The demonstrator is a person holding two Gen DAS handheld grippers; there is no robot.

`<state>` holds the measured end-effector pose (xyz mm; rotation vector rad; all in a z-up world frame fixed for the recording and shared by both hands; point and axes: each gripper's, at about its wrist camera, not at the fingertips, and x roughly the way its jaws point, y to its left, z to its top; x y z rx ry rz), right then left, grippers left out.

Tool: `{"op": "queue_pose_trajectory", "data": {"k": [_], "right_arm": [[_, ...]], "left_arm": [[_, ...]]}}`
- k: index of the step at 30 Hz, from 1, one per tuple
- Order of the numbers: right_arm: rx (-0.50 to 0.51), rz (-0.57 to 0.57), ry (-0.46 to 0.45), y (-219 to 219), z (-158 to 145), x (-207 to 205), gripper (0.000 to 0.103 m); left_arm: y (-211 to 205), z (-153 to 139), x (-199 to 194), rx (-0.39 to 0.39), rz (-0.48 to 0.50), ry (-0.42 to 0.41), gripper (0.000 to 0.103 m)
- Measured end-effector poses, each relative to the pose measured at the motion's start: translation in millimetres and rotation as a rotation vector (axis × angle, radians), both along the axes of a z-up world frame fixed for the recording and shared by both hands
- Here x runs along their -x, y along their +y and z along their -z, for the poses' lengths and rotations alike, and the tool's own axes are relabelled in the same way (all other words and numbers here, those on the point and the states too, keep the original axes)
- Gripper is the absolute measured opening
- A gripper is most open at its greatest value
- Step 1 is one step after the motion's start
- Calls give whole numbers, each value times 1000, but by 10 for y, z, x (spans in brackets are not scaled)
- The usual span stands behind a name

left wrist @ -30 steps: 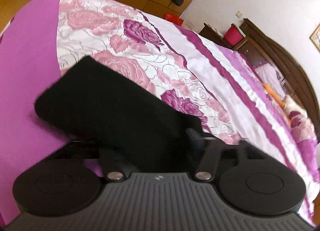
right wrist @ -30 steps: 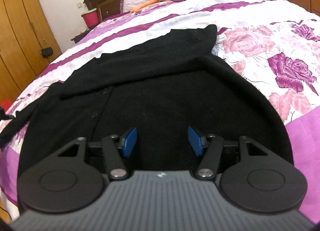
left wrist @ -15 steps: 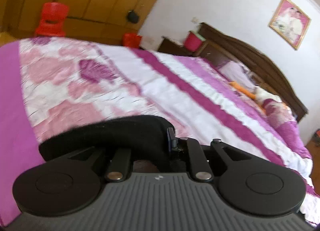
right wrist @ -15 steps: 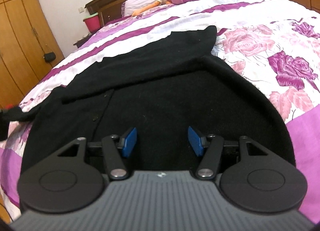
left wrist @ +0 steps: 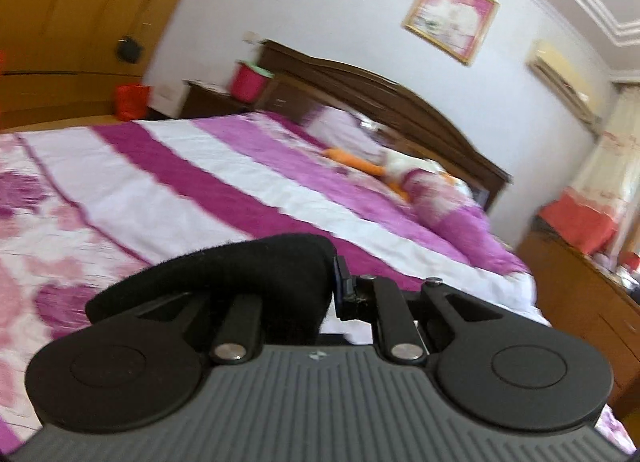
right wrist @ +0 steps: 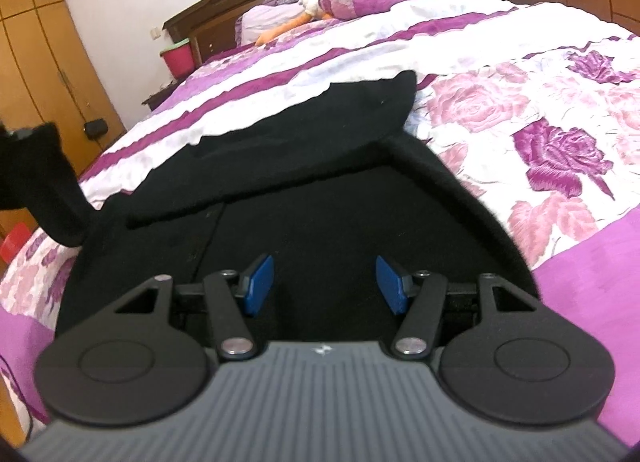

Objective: Fold small clothes

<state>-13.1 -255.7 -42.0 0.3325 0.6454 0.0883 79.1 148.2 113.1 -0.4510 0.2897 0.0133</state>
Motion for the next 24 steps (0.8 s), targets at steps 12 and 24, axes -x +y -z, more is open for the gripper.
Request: {"op": "queue_pose_trajectory", "data": {"k": [12,24], "right_arm": [[30,22,9,-112,12,27,59],[8,16,6,-179,79,55,59]], "left_arm": [[-1416,740,-589,-72,251,141,17],[-1890,1412,-775,-245,399,346,42]]}}
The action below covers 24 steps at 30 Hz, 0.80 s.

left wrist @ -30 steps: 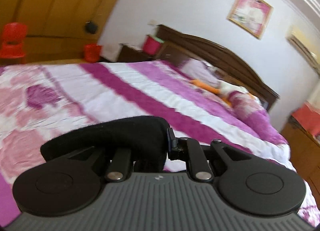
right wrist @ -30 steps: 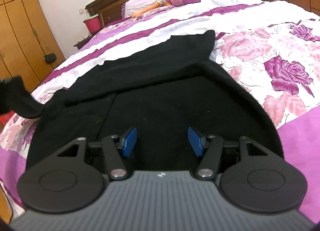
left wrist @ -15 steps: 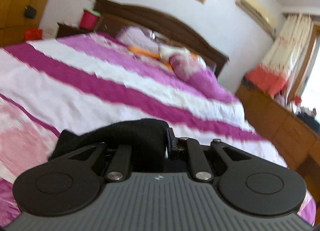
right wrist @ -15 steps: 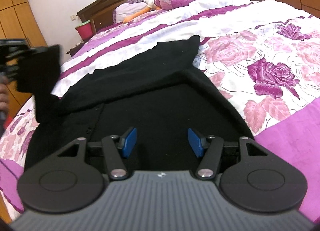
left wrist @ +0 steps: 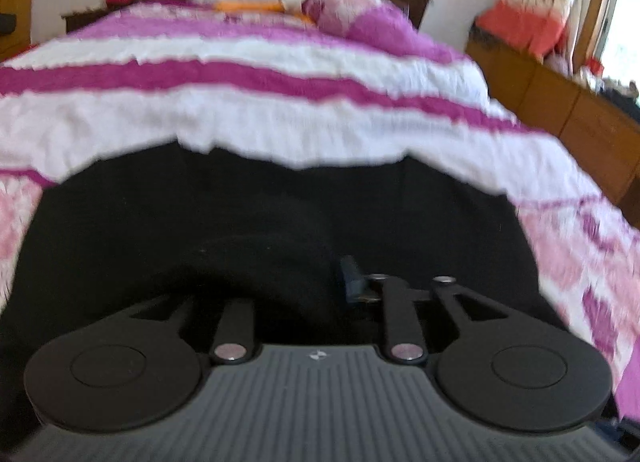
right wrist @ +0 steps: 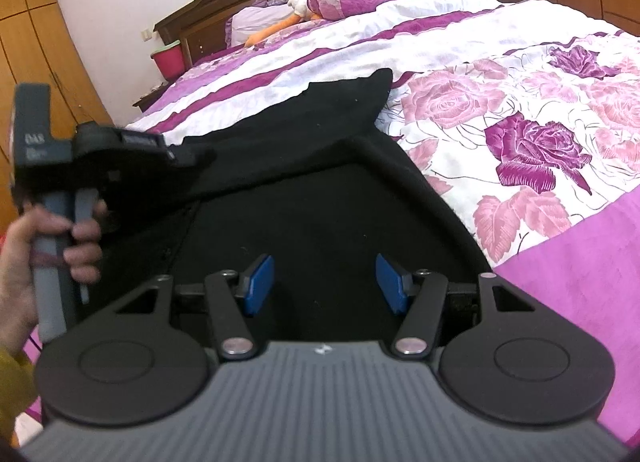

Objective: Fold small clothes

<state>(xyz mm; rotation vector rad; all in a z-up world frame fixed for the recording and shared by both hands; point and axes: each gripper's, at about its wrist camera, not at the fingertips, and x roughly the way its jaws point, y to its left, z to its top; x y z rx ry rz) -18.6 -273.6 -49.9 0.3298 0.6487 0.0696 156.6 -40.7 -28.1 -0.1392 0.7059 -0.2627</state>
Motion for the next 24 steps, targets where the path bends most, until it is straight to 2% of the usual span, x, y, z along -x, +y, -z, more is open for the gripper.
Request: {"op": "queue_pose_trajectory", "data": {"k": [1,3,6,9,13,18,24], "right_arm": [[0,0,0,-3,0,-6,59],[2,-1,1,-2,1,-6,59],[6,-1,3,0,1,-4,59],[11,3,5,17,-7,-8,59],[24,3,11,62,-31,-11,60],[38,-25,-3,164,-149,-37,60],[72,-107,-44,459,-355,-165,60]], "left_arm": [[3,22,32,1,7,14,47],[2,26,117,-10,31,1,62],[-4,-24,304,-78,62,-14,75],[68,-91,493,-119,81,-23,76],[294,-186,722,-122,60,-22,77],[735,-259,935,-95,-5,-12,79],[1258,-273,1084,-95,-141,2,79]]}}
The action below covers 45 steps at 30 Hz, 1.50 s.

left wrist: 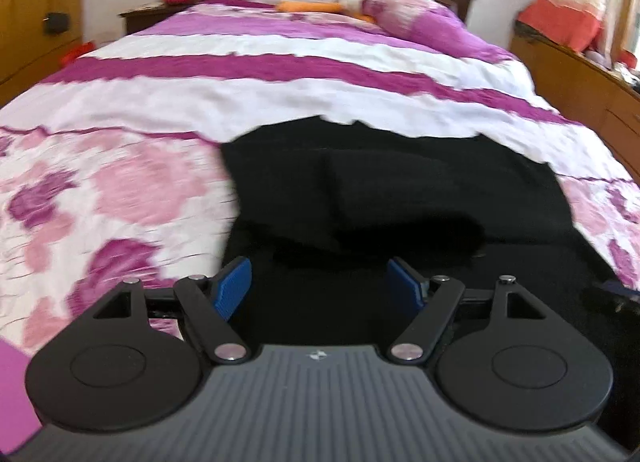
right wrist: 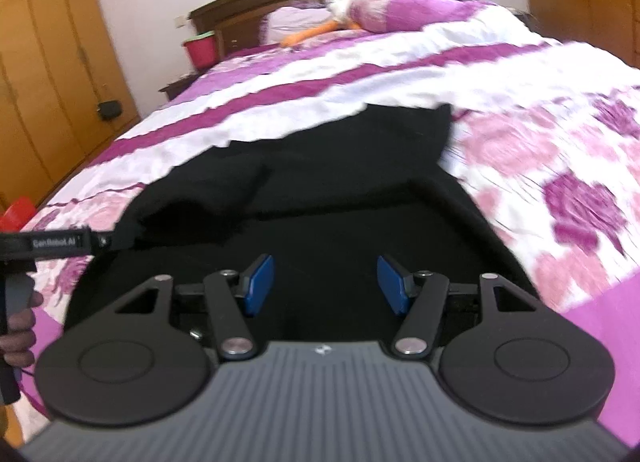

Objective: Fold small clothes

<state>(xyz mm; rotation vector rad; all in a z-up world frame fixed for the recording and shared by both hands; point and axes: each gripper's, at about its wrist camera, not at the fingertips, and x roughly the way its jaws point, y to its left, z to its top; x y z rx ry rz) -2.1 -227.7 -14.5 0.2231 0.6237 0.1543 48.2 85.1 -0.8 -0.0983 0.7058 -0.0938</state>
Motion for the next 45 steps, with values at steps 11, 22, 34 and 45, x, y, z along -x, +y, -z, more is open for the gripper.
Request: {"op": "queue_pose_trajectory", "data": {"k": [11,22,34,45], "right_arm": [[11,-170,-44,821,-307,-510,60],[122,-279,3,1690,-60,-1152,59],[135,-268,28,1705,251,-1236,41],[-45,-170,-71,1089,-216,-1162,15]], "left_arm": [[427,86,153,-4,-89,35,80],[552,101,226,35,-120,21,80],[580,146,215,31,-137,19,80],[434,-20,129,15,-111,-26,80]]}}
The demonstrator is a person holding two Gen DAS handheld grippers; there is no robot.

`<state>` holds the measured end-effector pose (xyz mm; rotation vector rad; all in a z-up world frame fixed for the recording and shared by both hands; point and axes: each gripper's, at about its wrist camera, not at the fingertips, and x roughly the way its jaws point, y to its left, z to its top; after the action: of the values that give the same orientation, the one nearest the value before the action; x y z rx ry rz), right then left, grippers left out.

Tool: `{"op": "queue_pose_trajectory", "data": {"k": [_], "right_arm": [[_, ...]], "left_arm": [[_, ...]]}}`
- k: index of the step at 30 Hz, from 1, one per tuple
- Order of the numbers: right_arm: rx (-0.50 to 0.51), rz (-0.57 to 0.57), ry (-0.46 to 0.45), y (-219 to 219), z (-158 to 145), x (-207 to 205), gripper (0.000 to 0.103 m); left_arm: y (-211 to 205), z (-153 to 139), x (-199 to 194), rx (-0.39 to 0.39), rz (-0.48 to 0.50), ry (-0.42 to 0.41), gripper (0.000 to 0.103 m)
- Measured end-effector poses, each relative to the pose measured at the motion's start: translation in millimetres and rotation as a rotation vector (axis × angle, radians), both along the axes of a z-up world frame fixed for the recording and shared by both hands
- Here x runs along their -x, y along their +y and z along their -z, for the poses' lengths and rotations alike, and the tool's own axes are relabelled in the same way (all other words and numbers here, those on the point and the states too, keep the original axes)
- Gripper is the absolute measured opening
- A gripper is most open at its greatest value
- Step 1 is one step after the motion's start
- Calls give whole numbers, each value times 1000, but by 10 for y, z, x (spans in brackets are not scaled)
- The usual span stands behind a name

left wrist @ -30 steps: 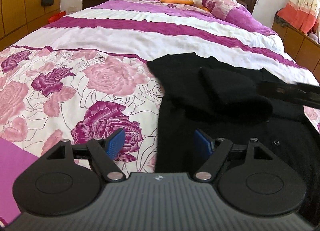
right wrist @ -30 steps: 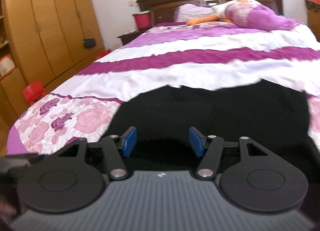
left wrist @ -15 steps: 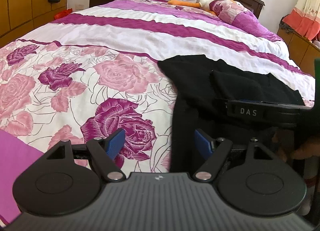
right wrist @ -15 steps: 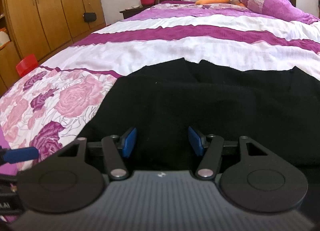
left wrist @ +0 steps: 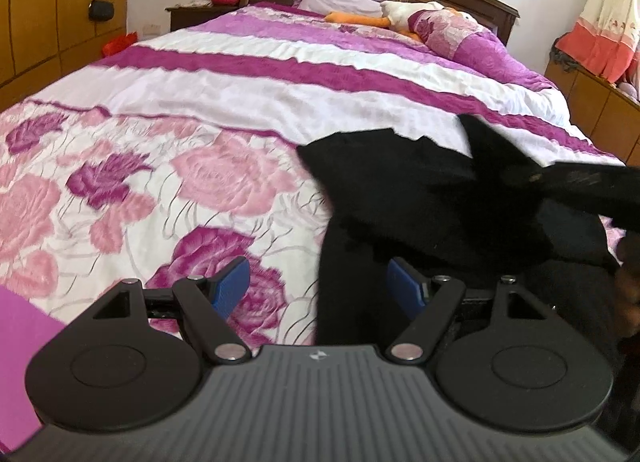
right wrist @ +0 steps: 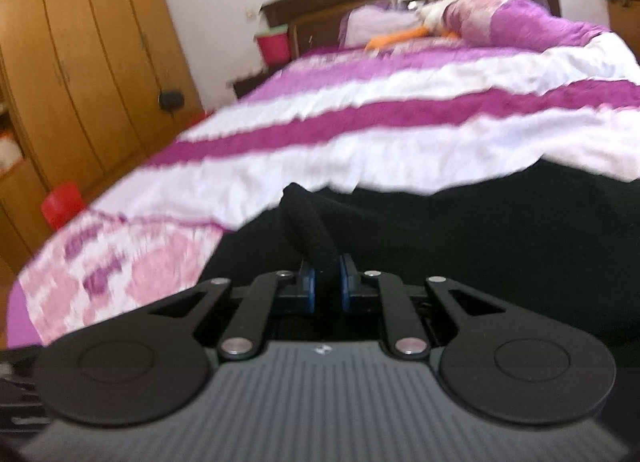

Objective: Fold small clothes

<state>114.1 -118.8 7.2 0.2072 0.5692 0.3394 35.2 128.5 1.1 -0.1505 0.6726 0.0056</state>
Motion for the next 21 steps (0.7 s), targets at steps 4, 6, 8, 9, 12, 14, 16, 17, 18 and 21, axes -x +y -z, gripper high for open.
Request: {"op": "queue_pose_trajectory", "data": {"k": [4,6,8,9,12,14,16,17,18,21], "right_arm": [[-29,69,-41,-394,-146,88,15],[-32,115,-49,-619,-166,126,15],[-28,158,-38,-807,-127,143,15],[-41,178,-21,-903,-78,146,15],[-108,246,52,-1188,162,103,15],[-113,283,81,-1302,325,95,15],[-121,292,123,-1371,483,76,17],[-130,286,147,-1409,558,69,17],[-139,282,151,-1432,597,73,18],[-141,273,124,-1462,576,146,30]], "left_arm": [[-131,-65,-101,-30,26,-29,80],[-205,-83,-161,-41,41,-42,80],[-280,-87,-237,-48,54,-51,80],[-310,-83,-279,-49,56,-52,80],[-407,-60,-408,-51,58,-54,80],[-459,-29,-501,-61,58,-61,80],[-510,19,-601,-81,52,-62,80],[-528,45,-645,-90,50,-60,80],[-534,74,-694,-95,49,-57,80],[-534,156,-811,-102,48,-36,80]]}}
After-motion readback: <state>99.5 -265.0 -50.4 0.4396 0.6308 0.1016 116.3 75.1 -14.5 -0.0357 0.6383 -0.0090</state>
